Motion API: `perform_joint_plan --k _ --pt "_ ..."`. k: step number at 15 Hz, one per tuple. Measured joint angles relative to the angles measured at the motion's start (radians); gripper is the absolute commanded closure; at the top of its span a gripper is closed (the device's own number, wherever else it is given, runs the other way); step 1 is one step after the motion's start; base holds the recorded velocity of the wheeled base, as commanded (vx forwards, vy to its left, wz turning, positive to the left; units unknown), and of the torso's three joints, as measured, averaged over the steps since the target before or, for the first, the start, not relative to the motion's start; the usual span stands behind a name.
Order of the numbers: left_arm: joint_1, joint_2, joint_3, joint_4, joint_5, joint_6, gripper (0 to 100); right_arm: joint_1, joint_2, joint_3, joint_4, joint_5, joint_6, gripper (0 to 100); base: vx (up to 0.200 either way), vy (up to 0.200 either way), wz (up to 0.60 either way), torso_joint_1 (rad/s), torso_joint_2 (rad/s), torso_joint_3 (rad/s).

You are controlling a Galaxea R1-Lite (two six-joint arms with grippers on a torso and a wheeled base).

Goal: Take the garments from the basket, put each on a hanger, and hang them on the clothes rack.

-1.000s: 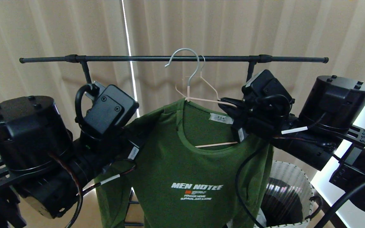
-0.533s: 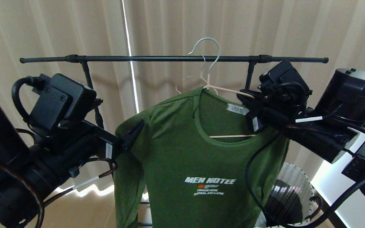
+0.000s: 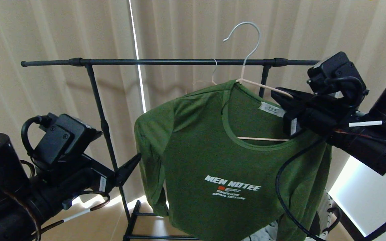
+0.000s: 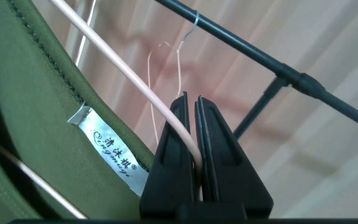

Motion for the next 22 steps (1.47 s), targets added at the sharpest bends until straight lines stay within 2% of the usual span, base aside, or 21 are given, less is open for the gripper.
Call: perform_joint_plan --k 4,5,14,17,22 --pt "0.014 0.044 -0.018 -0.003 -0.004 0.000 0 0.001 -0.051 0.031 0.000 0.006 0.021 100 0.000 0.000 0.00 0.000 0.00 0.000" --pt "0.013 0.055 -0.032 -0.004 -0.005 0.001 100 0.003 -0.060 0.033 0.000 0.006 0.030 100 0.000 0.000 0.00 0.000 0.00 0.000" --pt "-0.008 0.104 -0.059 -0.017 -0.004 0.004 100 0.006 -0.089 0.047 0.000 0.006 0.034 100 0.000 0.000 0.00 0.000 0.00 0.000" --pt "0.040 0.101 -0.050 -0.017 -0.003 0.008 100 0.005 -0.090 0.053 0.001 0.000 0.033 100 0.000 0.000 0.00 0.000 0.00 0.000" --pt "0.191 0.079 -0.018 -0.017 -0.002 0.016 100 -0.010 -0.090 0.053 0.005 -0.008 0.031 100 0.000 0.000 0.00 0.000 0.00 0.000"
